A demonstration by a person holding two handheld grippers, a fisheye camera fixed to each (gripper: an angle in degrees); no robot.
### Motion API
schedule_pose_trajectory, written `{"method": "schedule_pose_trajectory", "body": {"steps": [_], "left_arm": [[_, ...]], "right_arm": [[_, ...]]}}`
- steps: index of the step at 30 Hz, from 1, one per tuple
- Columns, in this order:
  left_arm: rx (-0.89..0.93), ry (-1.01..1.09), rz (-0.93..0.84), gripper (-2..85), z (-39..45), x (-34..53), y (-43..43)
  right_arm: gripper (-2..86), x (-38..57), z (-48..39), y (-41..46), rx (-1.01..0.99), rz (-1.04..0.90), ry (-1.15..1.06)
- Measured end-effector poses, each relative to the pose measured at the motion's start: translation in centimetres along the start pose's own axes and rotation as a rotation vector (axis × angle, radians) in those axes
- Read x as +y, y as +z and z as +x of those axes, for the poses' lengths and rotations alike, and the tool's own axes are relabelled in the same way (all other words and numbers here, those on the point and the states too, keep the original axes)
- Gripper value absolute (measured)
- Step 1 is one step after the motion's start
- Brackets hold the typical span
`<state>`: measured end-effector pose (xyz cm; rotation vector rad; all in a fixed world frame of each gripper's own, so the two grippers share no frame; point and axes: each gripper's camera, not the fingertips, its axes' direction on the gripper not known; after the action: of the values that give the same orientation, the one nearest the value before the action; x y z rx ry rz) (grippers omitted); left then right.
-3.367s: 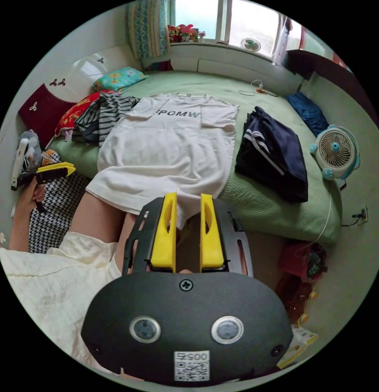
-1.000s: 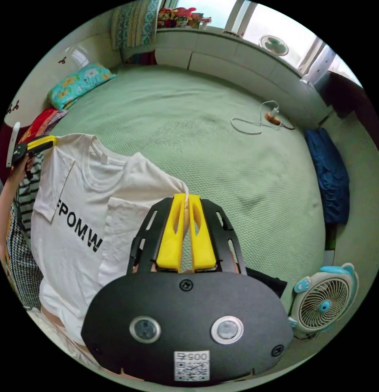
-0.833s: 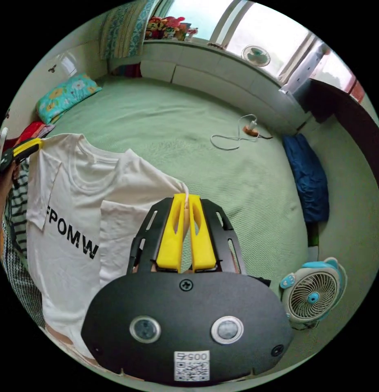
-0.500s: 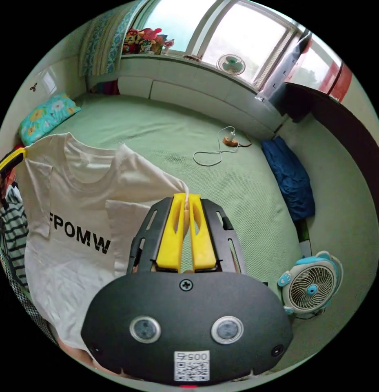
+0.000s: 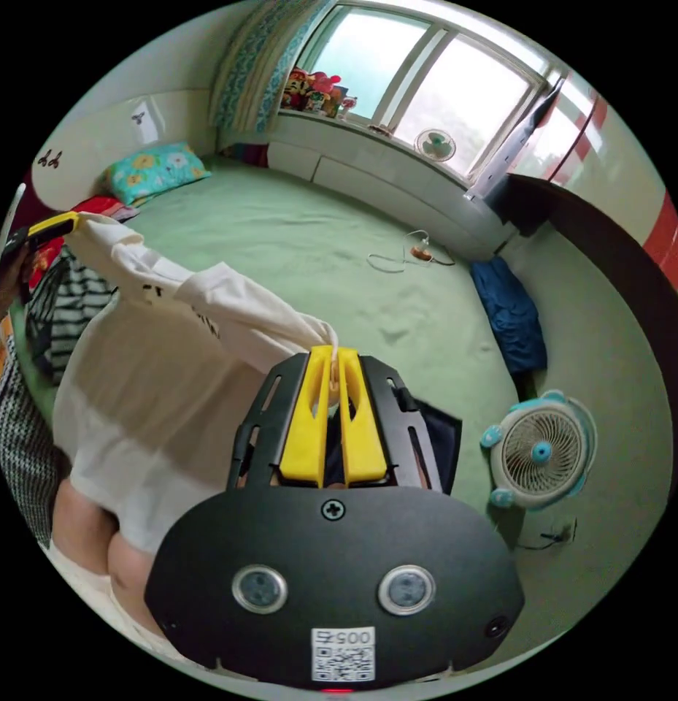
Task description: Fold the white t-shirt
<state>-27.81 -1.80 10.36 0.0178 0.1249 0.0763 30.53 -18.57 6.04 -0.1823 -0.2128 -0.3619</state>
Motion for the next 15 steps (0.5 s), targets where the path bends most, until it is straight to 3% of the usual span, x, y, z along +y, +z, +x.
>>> {"method": "schedule_pose_trajectory", "body": {"steps": [5, 11, 15], "left_arm": [[0.107, -0.029, -0.128, 0.8, 0.8, 9.6, -0.5], [0.088, -0.130, -0.215, 1.8, 1.9, 19.3, 2.5], [0.139, -0.155, -0.208, 3.9, 0.9, 23.3, 2.4]], "right_arm": [[-1.5, 10.2, -2.1, -0.8, -0.102, -0.077, 0.012], [-1.0, 19.4, -4.5, 1.8, -0.169, -0.119, 0.178], [4.9, 22.8, -4.7, 3.6, -0.186, -0.224, 0.227]]}}
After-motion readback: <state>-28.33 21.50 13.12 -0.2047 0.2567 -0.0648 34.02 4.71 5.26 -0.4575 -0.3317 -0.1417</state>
